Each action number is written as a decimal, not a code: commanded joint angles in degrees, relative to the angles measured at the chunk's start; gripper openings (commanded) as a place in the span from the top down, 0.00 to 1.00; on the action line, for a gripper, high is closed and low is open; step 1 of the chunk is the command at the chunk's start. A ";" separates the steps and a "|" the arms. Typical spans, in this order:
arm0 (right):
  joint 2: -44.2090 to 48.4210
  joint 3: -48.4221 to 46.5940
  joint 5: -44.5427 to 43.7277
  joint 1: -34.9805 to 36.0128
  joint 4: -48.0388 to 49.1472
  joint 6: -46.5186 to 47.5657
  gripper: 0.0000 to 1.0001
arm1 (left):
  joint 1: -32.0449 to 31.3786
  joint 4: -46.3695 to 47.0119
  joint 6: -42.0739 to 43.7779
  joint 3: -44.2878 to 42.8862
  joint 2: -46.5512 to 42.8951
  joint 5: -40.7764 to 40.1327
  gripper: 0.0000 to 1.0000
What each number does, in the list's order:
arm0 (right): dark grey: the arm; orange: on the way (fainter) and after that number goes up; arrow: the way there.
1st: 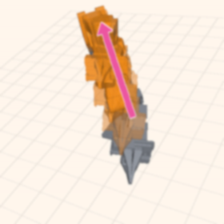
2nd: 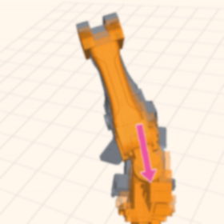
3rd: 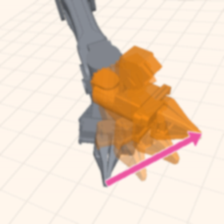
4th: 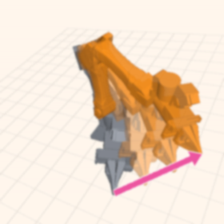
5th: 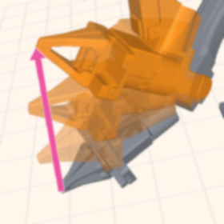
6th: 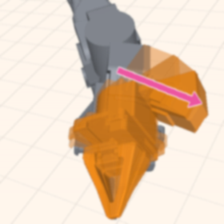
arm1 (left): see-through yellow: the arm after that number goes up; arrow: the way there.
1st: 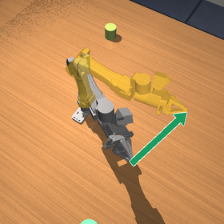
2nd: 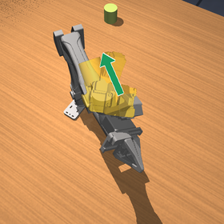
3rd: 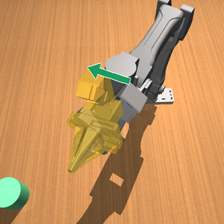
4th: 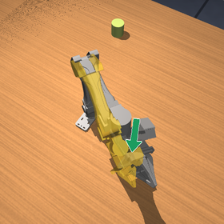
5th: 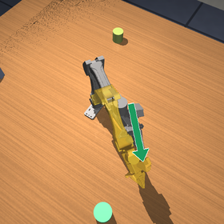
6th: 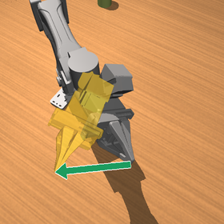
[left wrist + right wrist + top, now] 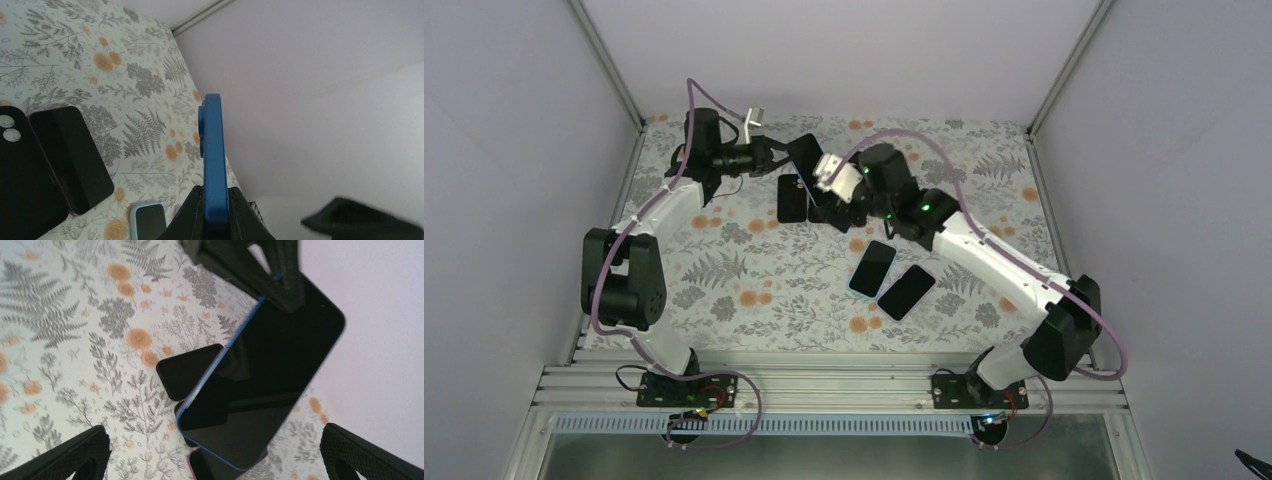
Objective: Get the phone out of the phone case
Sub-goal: Place the phone at the center of the board.
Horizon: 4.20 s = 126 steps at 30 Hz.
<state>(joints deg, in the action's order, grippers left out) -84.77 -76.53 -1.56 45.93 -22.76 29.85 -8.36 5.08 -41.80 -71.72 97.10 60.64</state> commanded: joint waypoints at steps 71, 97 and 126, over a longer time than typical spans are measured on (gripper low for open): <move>-12.47 2.16 59.67 -37.28 -2.17 -36.08 0.96 | -7.34 -17.24 27.57 -11.62 -4.28 -7.64 0.00; -37.19 -10.87 62.96 -44.05 -8.99 -35.20 0.96 | -6.94 -17.12 25.28 -9.31 -5.02 -13.62 0.00; -50.46 -18.53 70.38 -45.31 -8.99 -40.09 0.95 | -5.06 -14.11 19.14 -9.06 -1.30 -9.93 0.00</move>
<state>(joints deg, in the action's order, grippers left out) -133.97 -92.99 64.03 1.02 -32.12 -9.19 -13.87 -10.74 -21.96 -81.10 95.64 49.76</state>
